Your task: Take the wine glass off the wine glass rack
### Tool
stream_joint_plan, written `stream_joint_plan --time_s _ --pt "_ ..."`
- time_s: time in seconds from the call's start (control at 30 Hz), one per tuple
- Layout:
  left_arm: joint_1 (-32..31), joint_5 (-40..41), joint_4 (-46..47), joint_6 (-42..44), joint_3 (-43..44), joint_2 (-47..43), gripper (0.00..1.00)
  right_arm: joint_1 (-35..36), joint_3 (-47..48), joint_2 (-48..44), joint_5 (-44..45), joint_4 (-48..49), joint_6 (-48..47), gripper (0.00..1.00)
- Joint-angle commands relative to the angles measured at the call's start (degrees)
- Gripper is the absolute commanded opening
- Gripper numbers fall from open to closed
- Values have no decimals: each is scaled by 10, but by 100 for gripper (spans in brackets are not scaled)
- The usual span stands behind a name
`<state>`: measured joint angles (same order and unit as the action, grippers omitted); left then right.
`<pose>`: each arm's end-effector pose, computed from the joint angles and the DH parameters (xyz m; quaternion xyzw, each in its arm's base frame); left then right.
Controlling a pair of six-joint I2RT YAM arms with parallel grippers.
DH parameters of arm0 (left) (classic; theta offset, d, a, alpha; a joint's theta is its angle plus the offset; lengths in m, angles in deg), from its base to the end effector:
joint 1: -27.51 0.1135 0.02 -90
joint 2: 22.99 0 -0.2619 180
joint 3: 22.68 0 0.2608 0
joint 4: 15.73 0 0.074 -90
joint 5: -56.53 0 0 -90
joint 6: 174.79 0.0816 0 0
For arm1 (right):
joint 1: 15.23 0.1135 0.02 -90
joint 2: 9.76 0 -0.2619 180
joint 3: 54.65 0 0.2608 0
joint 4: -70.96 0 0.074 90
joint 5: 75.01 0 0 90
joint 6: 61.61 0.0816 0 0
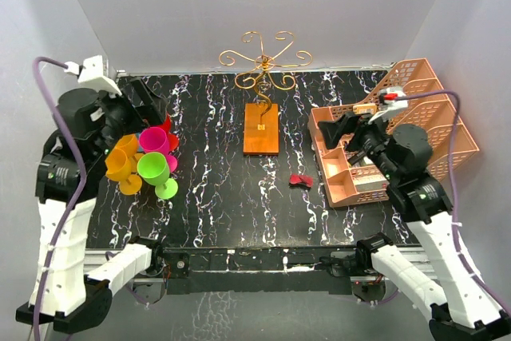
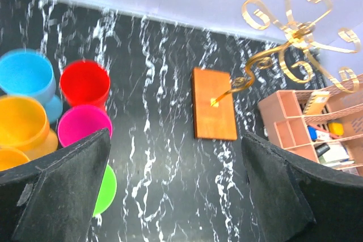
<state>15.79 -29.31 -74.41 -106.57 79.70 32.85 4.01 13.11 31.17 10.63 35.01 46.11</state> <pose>0.2012 -0.0357 0.4868 -0.0909 0.7724 -0.1539 0.6095 0.1946 0.0745 0.3782 -0.0348 0.7601 0.2329 0.6056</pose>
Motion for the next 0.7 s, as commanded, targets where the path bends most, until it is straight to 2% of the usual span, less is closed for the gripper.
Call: stream_joint_plan --time_s 0.0,0.2,0.37,0.67 --pt "3 -38 33 71 69 -27 97 2 94 -25 52 -34 -55 99" --pt "-2 -24 31 95 90 -49 97 2 174 -50 123 -32 -67 99" --pt "-31 -6 25 116 98 -57 97 1 227 -47 154 -45 -63 99" --pt "-32 -10 36 118 97 -66 97 2 242 -41 168 -47 -55 99"
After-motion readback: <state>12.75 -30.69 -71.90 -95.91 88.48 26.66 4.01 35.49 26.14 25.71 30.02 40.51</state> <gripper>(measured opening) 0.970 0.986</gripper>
